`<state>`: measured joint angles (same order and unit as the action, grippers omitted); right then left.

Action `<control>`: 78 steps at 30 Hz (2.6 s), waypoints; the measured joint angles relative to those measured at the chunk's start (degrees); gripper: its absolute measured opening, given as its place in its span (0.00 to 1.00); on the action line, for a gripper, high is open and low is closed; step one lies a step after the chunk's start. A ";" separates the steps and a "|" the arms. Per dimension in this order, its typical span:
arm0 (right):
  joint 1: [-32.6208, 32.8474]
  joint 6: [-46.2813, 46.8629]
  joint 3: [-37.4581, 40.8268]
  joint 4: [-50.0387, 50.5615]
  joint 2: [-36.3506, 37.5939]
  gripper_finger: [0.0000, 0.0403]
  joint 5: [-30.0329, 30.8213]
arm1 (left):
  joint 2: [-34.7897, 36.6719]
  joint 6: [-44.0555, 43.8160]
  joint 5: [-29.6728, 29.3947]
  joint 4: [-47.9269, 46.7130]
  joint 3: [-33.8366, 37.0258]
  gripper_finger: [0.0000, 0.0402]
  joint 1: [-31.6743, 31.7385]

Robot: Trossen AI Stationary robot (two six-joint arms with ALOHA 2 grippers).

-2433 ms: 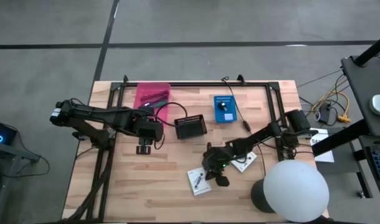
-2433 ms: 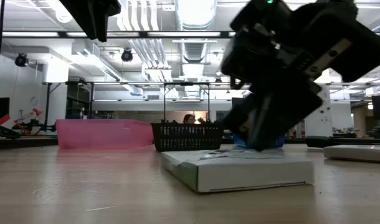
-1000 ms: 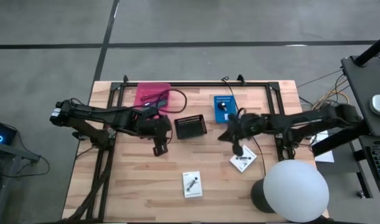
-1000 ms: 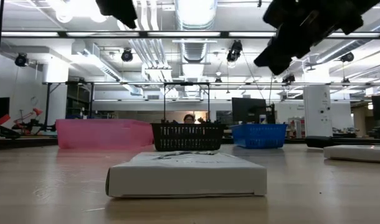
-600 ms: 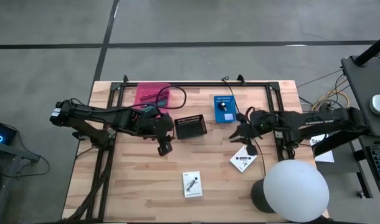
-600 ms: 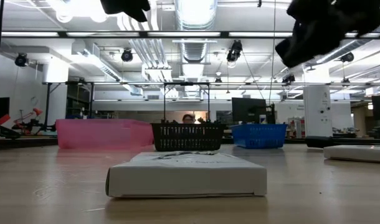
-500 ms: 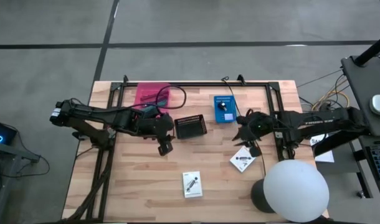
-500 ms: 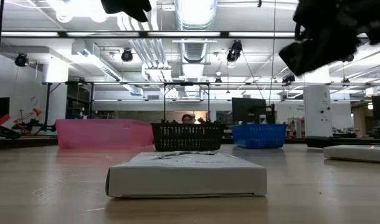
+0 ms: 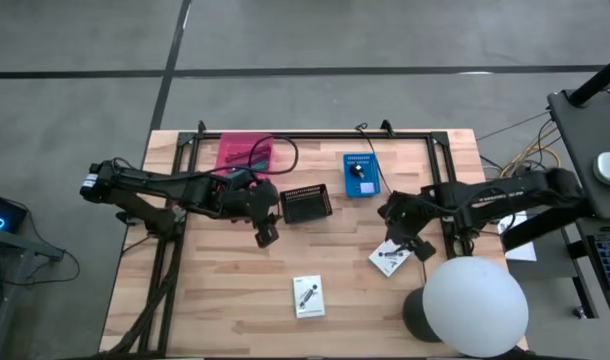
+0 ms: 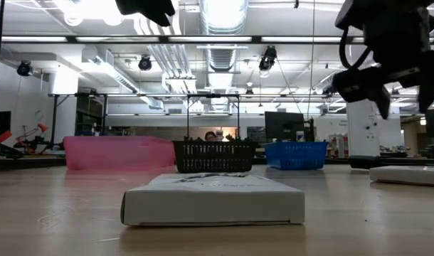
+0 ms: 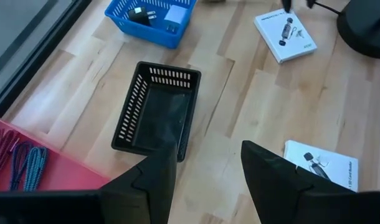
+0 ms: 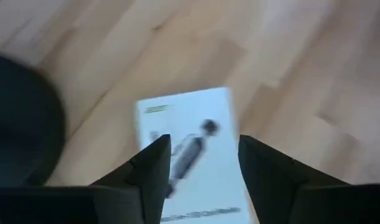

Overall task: Pick and place items into bin
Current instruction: Put the right white card reader box into the black bin

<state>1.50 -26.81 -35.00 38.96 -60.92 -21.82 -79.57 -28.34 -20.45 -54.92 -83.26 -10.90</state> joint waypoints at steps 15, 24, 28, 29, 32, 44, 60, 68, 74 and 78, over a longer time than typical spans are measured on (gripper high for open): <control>7.55 -7.06 0.63 1.87 -10.61 0.36 -5.71 | 0.00 0.13 -1.11 -0.04 0.03 0.41 0.00; 7.76 -7.91 0.66 -1.55 -16.96 0.36 -5.71 | 0.00 0.11 -1.11 -0.07 0.08 0.41 0.00; 7.76 -7.98 0.66 -3.07 -19.30 0.36 -5.71 | 0.00 0.11 -1.11 -0.06 0.10 0.41 0.00; 7.76 -8.05 0.66 -3.55 -19.95 0.36 -5.84 | 0.00 0.11 -1.11 -0.05 0.10 0.41 0.00; 7.78 -8.12 0.63 -5.30 -21.73 0.36 -6.34 | 0.00 0.09 -1.11 -0.05 0.13 0.41 0.00; 7.72 -9.60 0.49 -8.94 -26.56 0.28 -6.28 | 0.00 0.10 -1.09 -0.06 0.20 0.41 0.00; 7.78 -1.19 -0.14 -9.17 -25.36 0.04 -2.84 | 0.00 0.20 -1.09 -0.04 0.21 0.41 0.00; 6.82 6.16 -4.70 -8.78 -20.83 0.03 -1.34 | 0.00 0.22 -1.09 -0.04 0.21 0.41 0.00; 3.97 10.81 -9.54 -9.25 -16.35 0.03 1.29 | 0.00 3.63 -1.09 0.00 0.21 0.41 0.00; 1.48 15.22 -12.26 -10.79 -13.61 0.03 1.45 | 0.00 6.09 -1.09 0.00 0.21 0.41 0.00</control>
<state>2.98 -11.59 -47.27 28.17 -74.53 -20.37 -79.57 -22.24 -21.54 -54.92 -83.05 -10.90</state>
